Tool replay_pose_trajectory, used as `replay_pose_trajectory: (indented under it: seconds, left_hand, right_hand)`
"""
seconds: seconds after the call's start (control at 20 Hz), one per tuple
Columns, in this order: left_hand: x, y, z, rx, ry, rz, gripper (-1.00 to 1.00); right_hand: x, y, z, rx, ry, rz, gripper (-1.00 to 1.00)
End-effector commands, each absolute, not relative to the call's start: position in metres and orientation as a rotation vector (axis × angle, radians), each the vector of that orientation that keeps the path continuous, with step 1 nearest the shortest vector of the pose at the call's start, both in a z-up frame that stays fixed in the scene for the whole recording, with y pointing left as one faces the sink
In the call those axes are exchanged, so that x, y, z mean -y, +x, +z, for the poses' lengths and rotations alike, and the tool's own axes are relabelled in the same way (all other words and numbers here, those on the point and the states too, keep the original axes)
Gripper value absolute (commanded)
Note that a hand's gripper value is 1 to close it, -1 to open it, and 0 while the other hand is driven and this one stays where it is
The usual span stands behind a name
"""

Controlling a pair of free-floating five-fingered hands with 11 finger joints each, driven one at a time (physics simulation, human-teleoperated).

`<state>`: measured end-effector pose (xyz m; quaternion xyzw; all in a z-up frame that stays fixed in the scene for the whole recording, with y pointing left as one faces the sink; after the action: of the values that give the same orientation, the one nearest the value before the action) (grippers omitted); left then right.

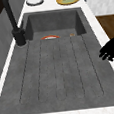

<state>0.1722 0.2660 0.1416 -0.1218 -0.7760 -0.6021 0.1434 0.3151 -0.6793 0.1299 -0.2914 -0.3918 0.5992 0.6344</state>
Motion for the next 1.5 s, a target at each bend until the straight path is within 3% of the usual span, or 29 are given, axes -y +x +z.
replay_pose_trajectory:
  seconds: [0.0, 0.2, 0.9, 1.45]
  left_hand:
    - [-0.266, 0.172, 0.142, 2.238, -0.351, -1.736, 0.0]
    - [-0.266, 0.172, 0.142, 2.238, -0.351, -1.736, 0.0]
    - [-0.266, 0.172, 0.142, 2.238, -0.351, -1.736, 0.0]
    - [-0.266, 0.172, 0.142, 2.238, -0.351, -1.736, 0.0]
  right_hand:
    - [0.676, 0.306, 0.12, 0.884, -0.677, 1.379, 1.0]
    - [0.677, 0.301, 0.141, 1.002, -0.909, 1.266, 1.0]
    - [0.651, 0.309, 0.204, 0.998, -0.91, 1.164, 1.0]
    - [0.578, 0.327, 0.237, 0.998, -0.921, 1.188, 1.0]
